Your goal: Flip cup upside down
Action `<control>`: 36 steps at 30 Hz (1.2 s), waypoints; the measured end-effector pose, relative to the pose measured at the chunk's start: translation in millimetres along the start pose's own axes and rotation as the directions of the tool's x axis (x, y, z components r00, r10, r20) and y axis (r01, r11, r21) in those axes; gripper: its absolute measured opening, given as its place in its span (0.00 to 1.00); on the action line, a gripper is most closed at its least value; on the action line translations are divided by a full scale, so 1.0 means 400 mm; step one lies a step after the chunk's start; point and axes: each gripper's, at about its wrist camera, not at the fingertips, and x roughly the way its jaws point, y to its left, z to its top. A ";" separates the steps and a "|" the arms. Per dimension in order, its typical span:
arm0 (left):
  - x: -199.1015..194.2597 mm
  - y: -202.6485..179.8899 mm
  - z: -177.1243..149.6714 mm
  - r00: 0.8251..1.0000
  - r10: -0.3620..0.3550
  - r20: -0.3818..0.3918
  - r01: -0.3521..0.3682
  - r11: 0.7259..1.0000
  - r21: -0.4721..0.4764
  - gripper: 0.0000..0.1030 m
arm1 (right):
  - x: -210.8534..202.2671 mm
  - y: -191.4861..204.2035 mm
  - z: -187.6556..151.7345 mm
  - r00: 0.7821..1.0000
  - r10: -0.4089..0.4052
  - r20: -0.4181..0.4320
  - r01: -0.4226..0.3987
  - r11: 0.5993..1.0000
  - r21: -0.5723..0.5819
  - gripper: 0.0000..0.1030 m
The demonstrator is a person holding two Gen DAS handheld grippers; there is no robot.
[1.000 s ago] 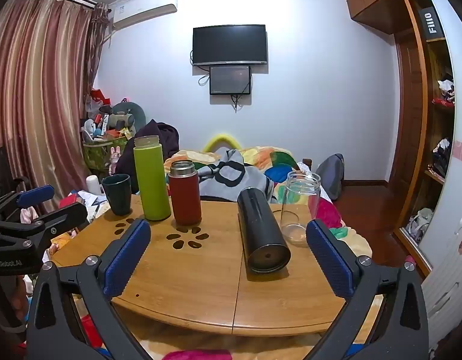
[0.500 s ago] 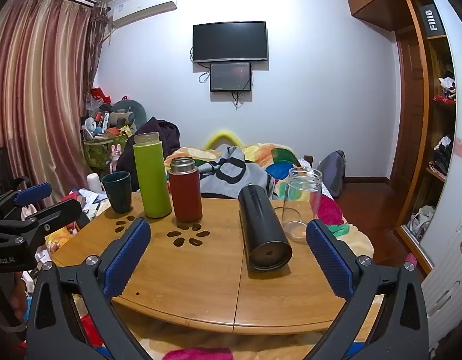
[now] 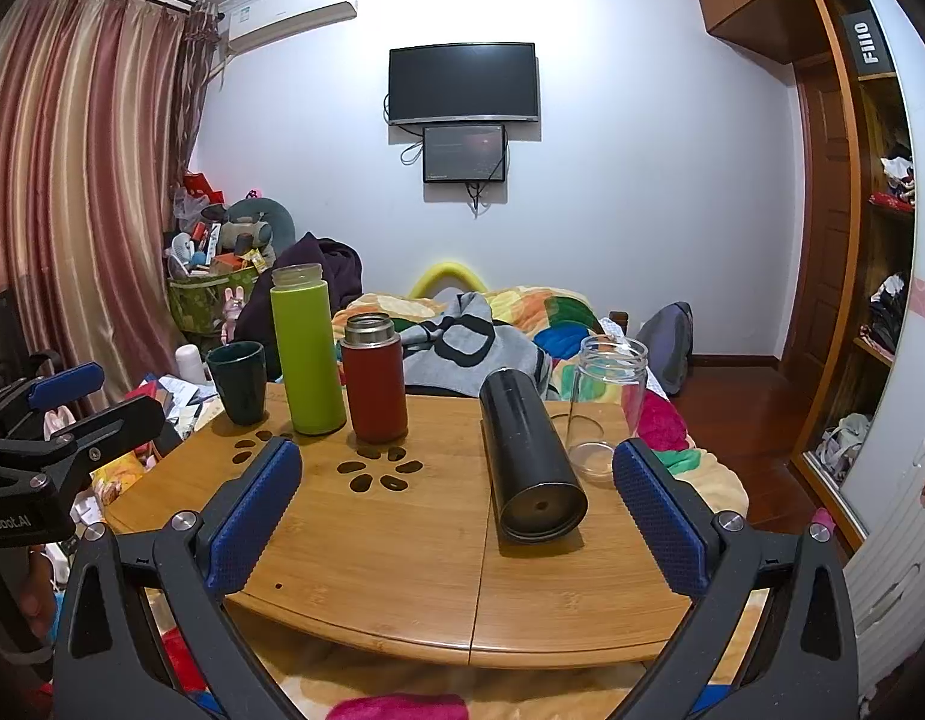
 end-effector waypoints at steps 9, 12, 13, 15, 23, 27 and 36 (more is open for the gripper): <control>0.000 -0.001 -0.001 1.000 -0.001 0.002 0.001 1.000 0.002 1.00 | 0.001 0.000 0.002 1.000 0.000 -0.002 0.000 1.000 0.002 1.00; -0.001 0.000 -0.001 1.000 -0.002 0.005 0.002 1.000 0.004 1.00 | -0.001 0.001 0.002 1.000 0.002 0.001 -0.002 1.000 0.002 1.00; -0.001 0.000 0.000 1.000 -0.002 0.006 0.002 1.000 0.004 1.00 | -0.002 0.000 0.003 1.000 0.002 0.002 -0.002 1.000 0.002 1.00; -0.003 0.002 0.001 1.000 -0.003 0.007 0.003 1.000 0.003 1.00 | -0.003 0.000 0.003 1.000 0.003 0.001 -0.003 1.000 0.002 1.00; -0.004 0.001 0.003 1.000 -0.001 0.009 0.001 1.000 0.003 1.00 | -0.005 -0.001 0.004 1.000 0.003 0.001 -0.003 1.000 0.003 1.00; -0.004 0.002 0.002 1.000 -0.001 0.009 0.001 1.000 0.003 1.00 | -0.007 0.000 0.006 1.000 0.005 0.001 -0.005 1.000 0.003 1.00; -0.005 0.001 0.001 1.000 -0.001 0.010 0.001 1.000 0.003 1.00 | -0.008 0.001 0.006 1.000 0.006 0.000 -0.006 1.000 0.005 1.00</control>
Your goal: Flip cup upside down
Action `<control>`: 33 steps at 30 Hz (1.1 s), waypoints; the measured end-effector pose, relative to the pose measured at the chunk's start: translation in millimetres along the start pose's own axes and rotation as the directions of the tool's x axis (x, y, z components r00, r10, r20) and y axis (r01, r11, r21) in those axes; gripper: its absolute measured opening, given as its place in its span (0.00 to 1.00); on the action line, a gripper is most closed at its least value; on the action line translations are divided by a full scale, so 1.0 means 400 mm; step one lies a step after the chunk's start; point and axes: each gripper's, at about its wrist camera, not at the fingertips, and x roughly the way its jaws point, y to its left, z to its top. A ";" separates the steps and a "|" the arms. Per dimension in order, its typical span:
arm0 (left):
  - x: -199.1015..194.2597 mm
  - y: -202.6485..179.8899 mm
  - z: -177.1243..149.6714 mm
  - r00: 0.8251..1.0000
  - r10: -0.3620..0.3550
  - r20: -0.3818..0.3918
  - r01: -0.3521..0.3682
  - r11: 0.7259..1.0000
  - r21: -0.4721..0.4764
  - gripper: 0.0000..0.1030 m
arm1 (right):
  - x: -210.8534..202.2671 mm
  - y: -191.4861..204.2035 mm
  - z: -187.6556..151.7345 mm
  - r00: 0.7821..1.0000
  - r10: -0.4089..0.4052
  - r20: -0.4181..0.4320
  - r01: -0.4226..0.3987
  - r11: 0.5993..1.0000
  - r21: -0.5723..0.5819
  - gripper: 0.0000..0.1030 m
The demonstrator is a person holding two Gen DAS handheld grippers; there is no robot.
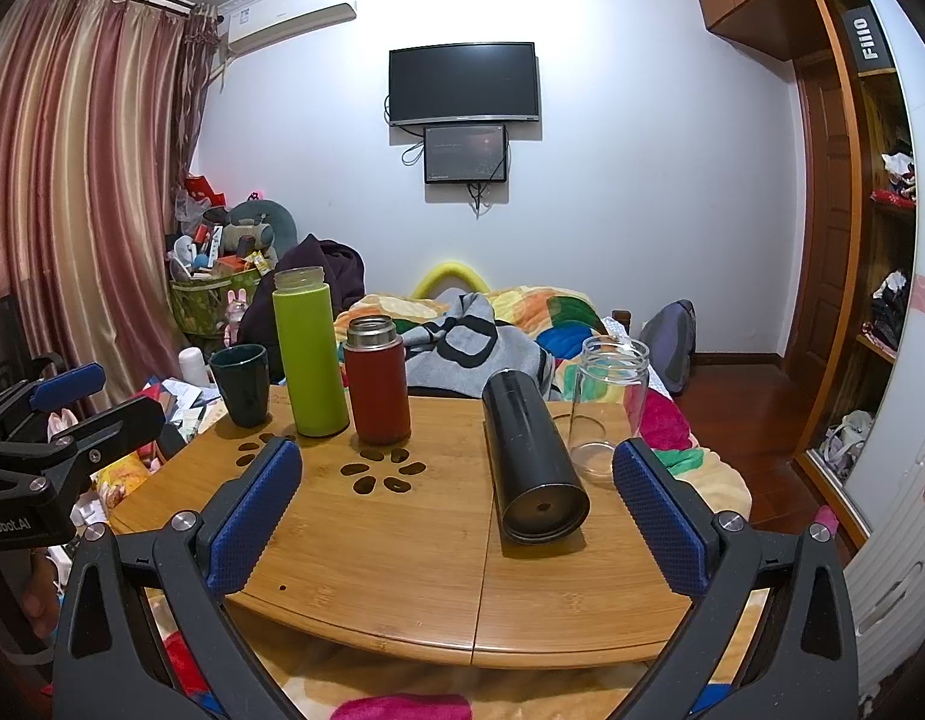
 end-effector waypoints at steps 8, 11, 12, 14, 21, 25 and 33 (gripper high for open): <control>0.000 -0.001 0.000 1.000 0.001 0.000 -0.001 1.000 0.000 1.00 | -0.004 0.002 0.003 1.000 0.001 0.000 -0.001 1.000 0.000 1.00; 0.000 -0.001 0.000 1.000 0.001 0.000 -0.001 1.000 0.001 1.00 | -0.003 0.001 0.003 1.000 0.001 0.000 -0.001 1.000 0.001 1.00; 0.000 0.000 -0.001 1.000 0.001 0.000 -0.001 1.000 0.000 1.00 | -0.005 0.002 0.003 1.000 0.001 0.000 -0.001 1.000 0.001 1.00; 0.000 0.000 -0.001 1.000 0.000 0.001 0.000 1.000 0.000 1.00 | -0.005 0.002 0.004 1.000 0.001 0.001 -0.001 1.000 0.002 1.00; 0.000 0.000 -0.001 1.000 0.000 0.001 0.000 1.000 0.000 1.00 | -0.004 0.003 0.003 1.000 0.001 0.000 -0.001 1.000 0.002 1.00; 0.000 0.000 -0.001 1.000 0.000 0.001 0.000 1.000 0.000 1.00 | -0.003 0.002 0.003 1.000 0.002 0.001 -0.002 1.000 0.003 1.00; 0.012 -0.006 0.004 1.000 -0.011 -0.020 0.011 1.000 0.014 1.00 | -0.005 0.002 0.004 1.000 0.005 -0.006 -0.005 1.000 0.009 1.00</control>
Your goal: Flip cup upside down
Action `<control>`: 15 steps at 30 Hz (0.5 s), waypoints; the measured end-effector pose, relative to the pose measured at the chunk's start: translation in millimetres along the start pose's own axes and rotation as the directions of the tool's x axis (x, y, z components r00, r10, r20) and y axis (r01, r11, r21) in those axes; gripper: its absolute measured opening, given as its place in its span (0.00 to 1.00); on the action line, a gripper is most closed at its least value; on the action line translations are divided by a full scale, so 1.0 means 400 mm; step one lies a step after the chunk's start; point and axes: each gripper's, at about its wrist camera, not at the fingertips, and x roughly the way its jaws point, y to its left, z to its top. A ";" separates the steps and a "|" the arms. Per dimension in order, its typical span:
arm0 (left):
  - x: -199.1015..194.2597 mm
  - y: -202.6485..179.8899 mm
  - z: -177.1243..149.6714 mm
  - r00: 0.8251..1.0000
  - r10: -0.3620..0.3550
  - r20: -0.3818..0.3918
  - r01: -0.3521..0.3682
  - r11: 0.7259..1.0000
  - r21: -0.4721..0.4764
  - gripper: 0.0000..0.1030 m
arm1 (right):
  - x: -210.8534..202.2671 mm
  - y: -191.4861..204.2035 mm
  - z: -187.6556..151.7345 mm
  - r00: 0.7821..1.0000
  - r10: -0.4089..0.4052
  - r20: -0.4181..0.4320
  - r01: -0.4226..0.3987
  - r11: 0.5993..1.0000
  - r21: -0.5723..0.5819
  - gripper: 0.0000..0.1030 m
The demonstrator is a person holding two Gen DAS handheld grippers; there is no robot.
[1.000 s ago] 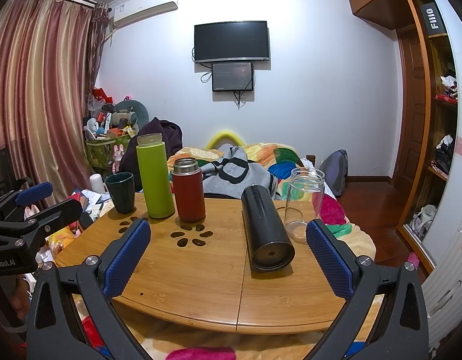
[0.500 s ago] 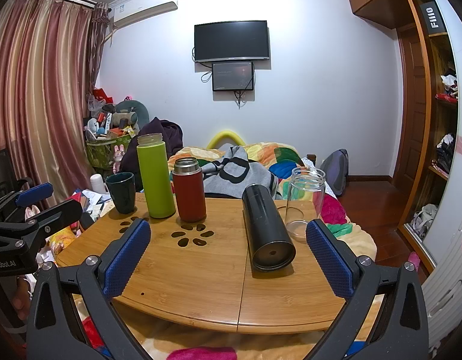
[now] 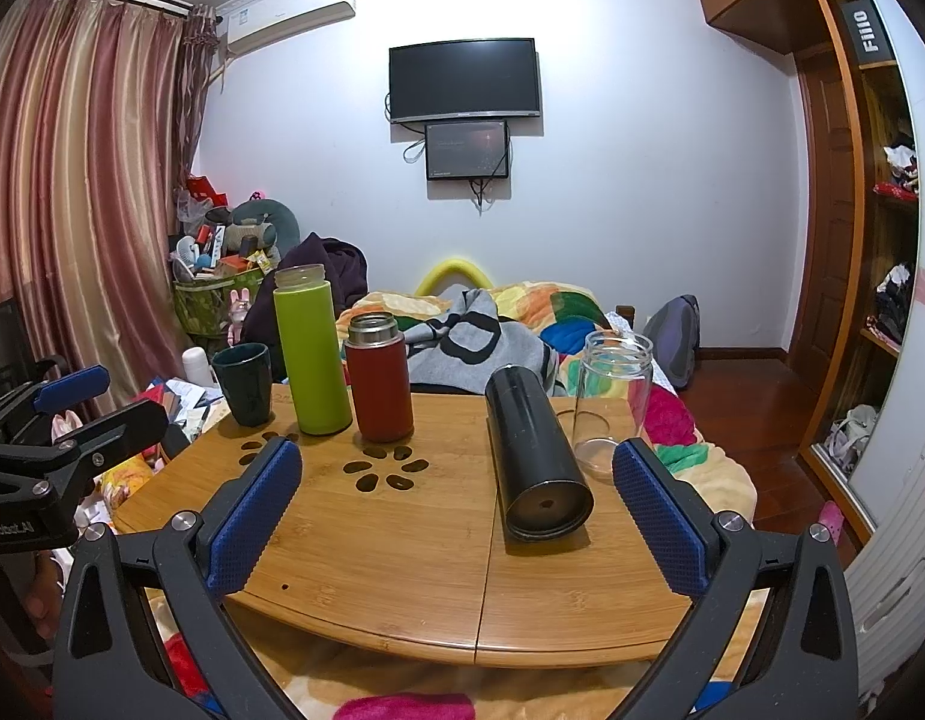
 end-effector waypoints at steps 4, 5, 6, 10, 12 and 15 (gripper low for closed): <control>0.032 -0.018 0.015 0.999 -0.008 -0.037 0.009 0.999 0.047 1.00 | 0.025 -0.003 0.001 1.000 0.005 -0.027 -0.005 1.000 -0.020 1.00; 0.040 -0.021 0.018 0.999 -0.011 -0.046 0.013 0.998 0.054 1.00 | 0.043 -0.005 0.005 0.999 -0.002 -0.045 0.000 0.999 -0.040 1.00; 0.046 -0.022 0.020 0.998 -0.014 -0.053 0.017 0.998 0.055 1.00 | 0.065 -0.007 0.010 0.997 0.000 -0.071 -0.004 0.998 -0.061 1.00; 0.070 -0.016 0.019 0.997 -0.028 -0.078 0.032 0.999 0.042 1.00 | 0.181 -0.021 0.036 0.980 0.026 -0.198 -0.055 0.988 -0.145 1.00; 0.079 -0.009 0.013 0.996 -0.024 -0.087 0.027 0.999 0.031 1.00 | 0.259 -0.016 0.050 0.953 0.030 -0.300 -0.094 0.975 -0.202 0.99; 0.091 0.004 0.003 0.995 -0.010 -0.095 0.012 1.000 0.020 1.00 | 0.346 -0.016 0.045 0.913 0.003 -0.408 -0.128 0.951 -0.280 0.86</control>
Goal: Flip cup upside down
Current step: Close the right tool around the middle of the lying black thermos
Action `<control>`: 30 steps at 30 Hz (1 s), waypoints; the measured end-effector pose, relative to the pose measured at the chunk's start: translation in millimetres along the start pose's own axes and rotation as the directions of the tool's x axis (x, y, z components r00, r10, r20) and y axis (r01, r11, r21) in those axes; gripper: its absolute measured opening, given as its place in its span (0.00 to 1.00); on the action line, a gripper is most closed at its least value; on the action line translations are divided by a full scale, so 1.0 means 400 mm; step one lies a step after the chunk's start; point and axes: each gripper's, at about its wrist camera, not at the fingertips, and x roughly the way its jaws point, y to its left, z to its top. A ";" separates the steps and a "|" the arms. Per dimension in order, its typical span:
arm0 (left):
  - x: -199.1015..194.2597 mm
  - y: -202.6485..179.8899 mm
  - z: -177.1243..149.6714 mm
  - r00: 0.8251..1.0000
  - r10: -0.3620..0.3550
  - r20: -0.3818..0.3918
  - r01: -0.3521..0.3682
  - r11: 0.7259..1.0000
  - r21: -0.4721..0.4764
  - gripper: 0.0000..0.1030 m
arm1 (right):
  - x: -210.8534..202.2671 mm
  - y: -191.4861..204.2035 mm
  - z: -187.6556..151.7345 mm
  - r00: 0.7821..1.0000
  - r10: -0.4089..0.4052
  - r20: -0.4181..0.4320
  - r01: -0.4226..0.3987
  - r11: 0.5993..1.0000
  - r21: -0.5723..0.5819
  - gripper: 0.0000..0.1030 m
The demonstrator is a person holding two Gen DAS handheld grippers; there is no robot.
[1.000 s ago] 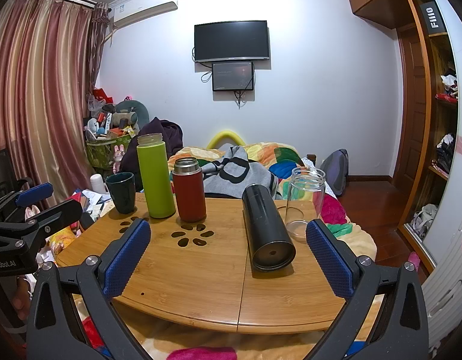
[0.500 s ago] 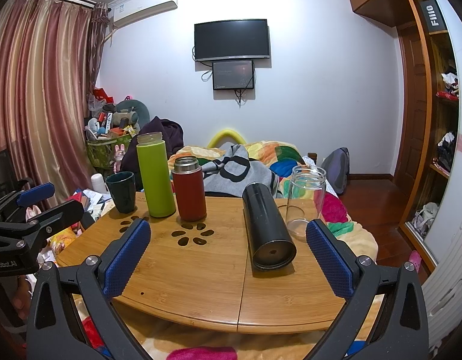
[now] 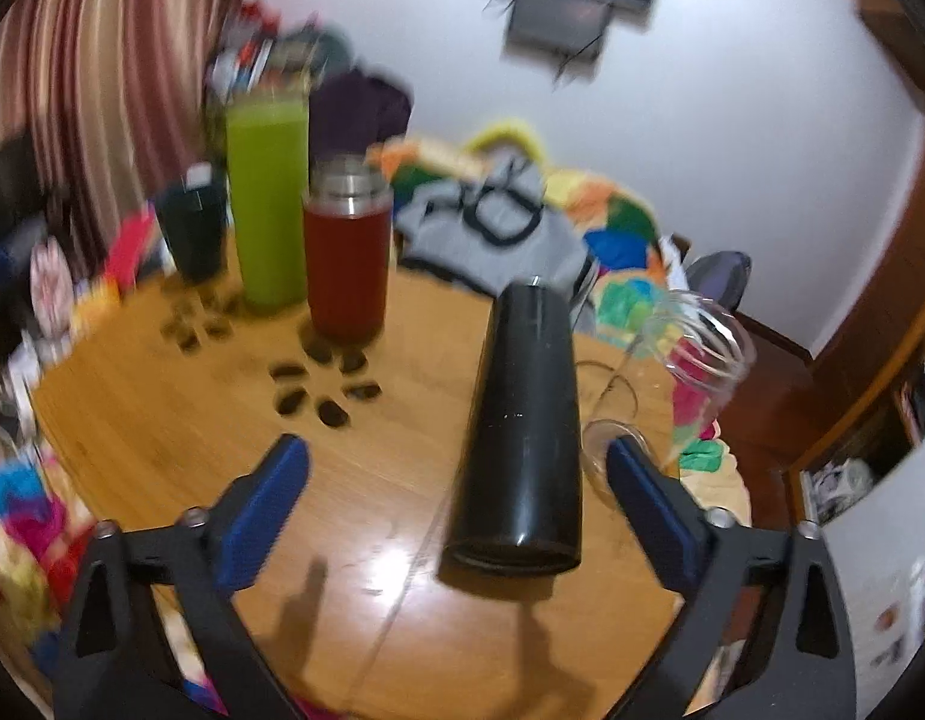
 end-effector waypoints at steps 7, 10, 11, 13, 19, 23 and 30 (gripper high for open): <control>0.029 0.040 -0.012 0.999 0.027 -0.034 -0.027 1.000 0.004 1.00 | 0.122 -0.055 0.027 0.984 0.048 -0.173 -0.044 0.999 0.024 0.76; 0.035 0.054 -0.013 0.999 0.036 -0.034 -0.035 0.999 0.007 1.00 | 0.153 -0.075 0.033 0.976 0.058 -0.211 -0.052 0.998 0.034 0.76; 0.038 0.059 -0.015 0.999 0.037 -0.032 -0.037 0.999 0.004 1.00 | 0.160 -0.077 0.033 0.974 0.048 -0.222 -0.043 0.999 0.028 0.76; 0.042 0.068 -0.020 0.999 0.033 -0.032 -0.033 0.999 -0.007 1.00 | 0.168 -0.084 0.032 0.969 0.040 -0.246 -0.035 0.999 0.023 0.77; 0.063 0.088 -0.033 0.999 0.021 -0.045 -0.023 0.999 -0.037 1.00 | 0.199 -0.107 0.034 0.945 0.017 -0.325 -0.013 1.000 0.015 0.76; 0.066 0.101 -0.039 0.999 0.015 -0.050 -0.018 0.998 -0.062 1.00 | 0.218 -0.110 0.033 0.927 -0.011 -0.375 0.009 1.000 -0.009 0.72; 0.065 0.126 -0.050 0.999 0.012 -0.050 -0.017 0.995 -0.097 1.00 | 0.226 -0.105 0.041 0.914 -0.007 -0.405 0.001 1.000 -0.015 0.67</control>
